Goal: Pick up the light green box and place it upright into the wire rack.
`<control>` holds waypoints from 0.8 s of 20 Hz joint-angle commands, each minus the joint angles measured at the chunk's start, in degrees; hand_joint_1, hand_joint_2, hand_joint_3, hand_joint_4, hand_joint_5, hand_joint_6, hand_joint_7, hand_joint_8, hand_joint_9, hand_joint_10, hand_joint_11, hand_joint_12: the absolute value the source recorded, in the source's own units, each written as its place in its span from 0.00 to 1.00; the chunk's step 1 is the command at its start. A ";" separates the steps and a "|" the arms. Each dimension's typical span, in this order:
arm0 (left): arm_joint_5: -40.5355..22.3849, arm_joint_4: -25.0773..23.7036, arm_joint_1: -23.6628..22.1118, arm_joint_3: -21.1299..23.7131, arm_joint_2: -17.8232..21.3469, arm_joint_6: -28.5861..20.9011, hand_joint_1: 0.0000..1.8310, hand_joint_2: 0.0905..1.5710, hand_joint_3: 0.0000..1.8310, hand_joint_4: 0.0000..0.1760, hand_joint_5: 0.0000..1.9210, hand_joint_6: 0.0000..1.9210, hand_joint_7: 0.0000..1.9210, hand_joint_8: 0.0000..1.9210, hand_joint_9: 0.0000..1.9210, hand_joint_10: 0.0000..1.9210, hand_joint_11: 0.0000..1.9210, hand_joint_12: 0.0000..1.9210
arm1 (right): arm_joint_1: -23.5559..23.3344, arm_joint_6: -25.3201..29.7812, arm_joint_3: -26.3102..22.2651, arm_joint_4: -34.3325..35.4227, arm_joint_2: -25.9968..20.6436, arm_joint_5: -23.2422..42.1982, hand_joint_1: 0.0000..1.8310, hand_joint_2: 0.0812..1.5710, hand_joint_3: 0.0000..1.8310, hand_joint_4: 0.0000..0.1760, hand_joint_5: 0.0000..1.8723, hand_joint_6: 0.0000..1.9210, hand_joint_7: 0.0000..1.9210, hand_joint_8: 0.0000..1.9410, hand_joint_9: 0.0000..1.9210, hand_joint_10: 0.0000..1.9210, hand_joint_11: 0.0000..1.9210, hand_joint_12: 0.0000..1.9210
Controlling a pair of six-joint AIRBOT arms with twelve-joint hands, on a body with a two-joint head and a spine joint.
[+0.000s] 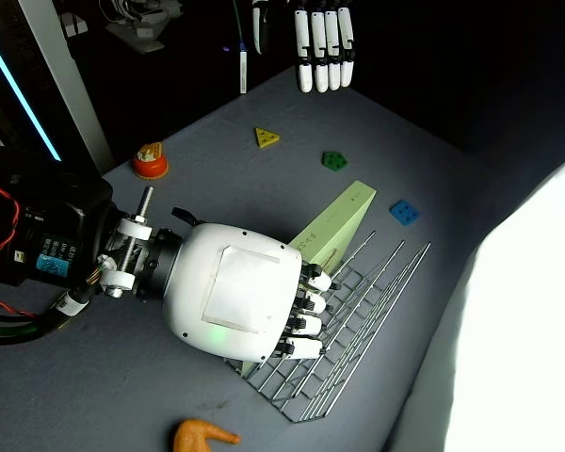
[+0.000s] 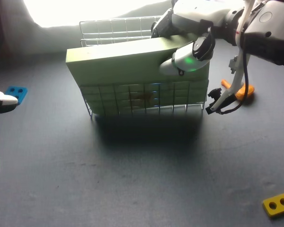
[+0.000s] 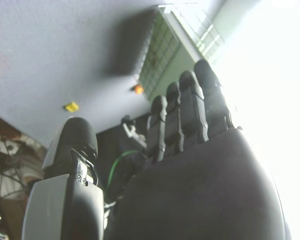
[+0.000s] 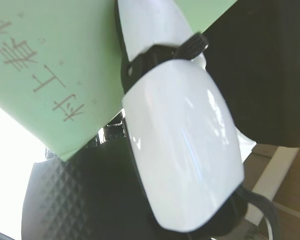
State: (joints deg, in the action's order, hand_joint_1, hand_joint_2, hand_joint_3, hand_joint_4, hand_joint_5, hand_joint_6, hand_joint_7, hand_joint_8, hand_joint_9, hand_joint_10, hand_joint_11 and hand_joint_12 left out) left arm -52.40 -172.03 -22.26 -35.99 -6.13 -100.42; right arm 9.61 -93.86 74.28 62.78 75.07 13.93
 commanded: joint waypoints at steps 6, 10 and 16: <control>5.13 -0.55 -0.63 0.42 0.26 -0.11 0.27 0.82 0.00 0.13 0.06 0.00 0.08 0.00 0.07 0.00 0.00 0.27 | -0.03 0.66 0.14 -1.08 -0.37 3.63 0.62 0.64 0.00 0.00 0.22 0.16 0.33 0.10 0.20 0.51 0.00 0.89; 5.13 -0.55 -0.63 0.42 0.26 -0.11 0.28 0.82 0.00 0.10 0.06 0.00 0.08 0.00 0.08 0.00 0.00 0.27 | -0.52 0.66 0.11 -1.08 -0.47 3.12 0.60 0.65 0.00 0.00 0.22 0.13 0.34 0.05 0.19 0.50 0.00 0.87; 5.13 -0.55 -0.63 0.50 0.26 -0.11 0.25 0.83 0.00 0.13 0.06 0.00 0.07 0.00 0.06 0.00 0.00 0.26 | -4.28 -0.79 -2.08 -1.02 -3.59 2.18 0.62 0.64 0.00 0.00 0.21 0.12 0.34 0.04 0.20 0.49 0.01 0.87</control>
State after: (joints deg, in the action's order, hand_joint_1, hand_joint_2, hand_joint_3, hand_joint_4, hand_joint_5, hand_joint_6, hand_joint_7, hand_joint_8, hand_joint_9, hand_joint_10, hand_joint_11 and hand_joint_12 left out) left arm -52.40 -172.03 -22.26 -35.75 -6.13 -100.42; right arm 5.65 -95.18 72.07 62.72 71.48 13.04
